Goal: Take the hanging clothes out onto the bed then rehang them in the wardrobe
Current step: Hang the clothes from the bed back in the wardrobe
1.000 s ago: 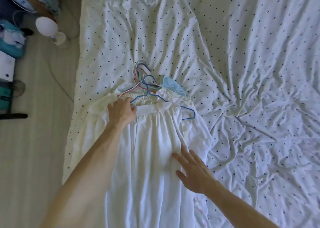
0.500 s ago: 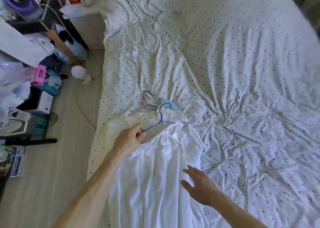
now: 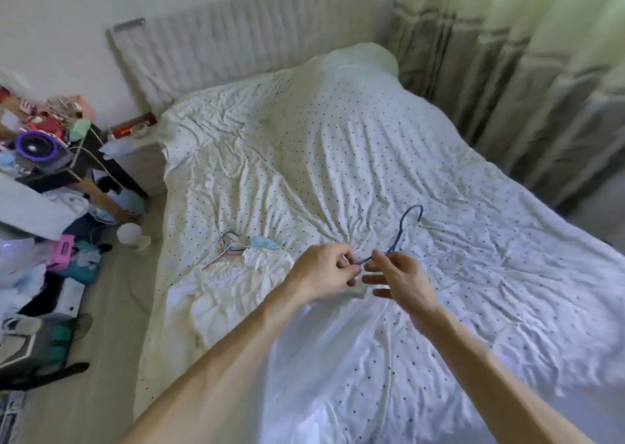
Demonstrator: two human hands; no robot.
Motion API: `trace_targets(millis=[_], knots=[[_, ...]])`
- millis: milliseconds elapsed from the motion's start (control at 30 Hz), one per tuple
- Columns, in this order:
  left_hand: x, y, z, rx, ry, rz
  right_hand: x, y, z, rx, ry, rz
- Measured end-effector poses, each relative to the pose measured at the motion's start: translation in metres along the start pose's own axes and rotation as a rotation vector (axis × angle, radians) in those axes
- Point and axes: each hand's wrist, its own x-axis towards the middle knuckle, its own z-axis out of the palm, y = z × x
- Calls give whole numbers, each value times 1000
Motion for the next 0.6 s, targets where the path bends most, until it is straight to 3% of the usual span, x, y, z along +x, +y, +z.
trace_targets(millis=[333, 600], knots=[[29, 316, 125, -168, -266, 550, -145, -71, -305, 164, 587, -304], [6, 460, 217, -97, -683, 799, -258, -62, -444, 122, 876, -350]])
